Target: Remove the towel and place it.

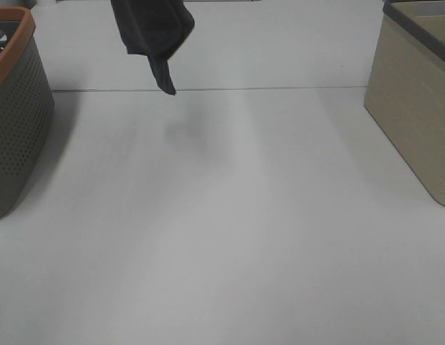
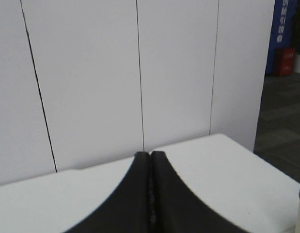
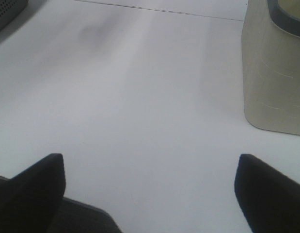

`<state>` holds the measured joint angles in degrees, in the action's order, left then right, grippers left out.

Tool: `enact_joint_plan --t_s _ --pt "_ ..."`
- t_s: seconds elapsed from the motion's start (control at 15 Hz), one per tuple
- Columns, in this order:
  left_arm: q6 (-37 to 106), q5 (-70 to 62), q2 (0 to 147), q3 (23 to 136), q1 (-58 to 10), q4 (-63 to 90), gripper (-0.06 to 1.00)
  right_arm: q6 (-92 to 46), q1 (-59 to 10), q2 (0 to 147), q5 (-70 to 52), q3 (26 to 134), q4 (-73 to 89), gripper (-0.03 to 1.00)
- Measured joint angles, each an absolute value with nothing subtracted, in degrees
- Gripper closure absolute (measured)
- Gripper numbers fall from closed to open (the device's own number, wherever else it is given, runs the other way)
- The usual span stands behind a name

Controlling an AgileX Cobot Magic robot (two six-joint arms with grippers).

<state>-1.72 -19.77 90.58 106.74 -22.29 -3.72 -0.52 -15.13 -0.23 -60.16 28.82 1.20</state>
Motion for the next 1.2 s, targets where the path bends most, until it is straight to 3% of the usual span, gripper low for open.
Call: enact_joint_plan --t_s 0.67,0.8,1.0,1.2 --pt "29.85 -37.82 92.48 97.8 -23.09 19.71 0.94 -0.52 -15.13 -0.23 -60.16 28.82 1.32 0.05" --pt "46.24 -49.45 92.48 97.69 -20.91 30.71 0.94 -2.41 -15.13 0.74 -60.1 28.82 3.67 0.05" --pt "57.93 -58.73 92.48 97.69 -16.73 37.99 0.94 -7.33 -15.13 6.13 -59.13 29.39 7.68 0.06" --pt "65.03 -65.37 92.48 97.69 -13.18 42.46 0.94 -19.14 -15.13 14.21 -48.19 29.91 15.58 0.14"
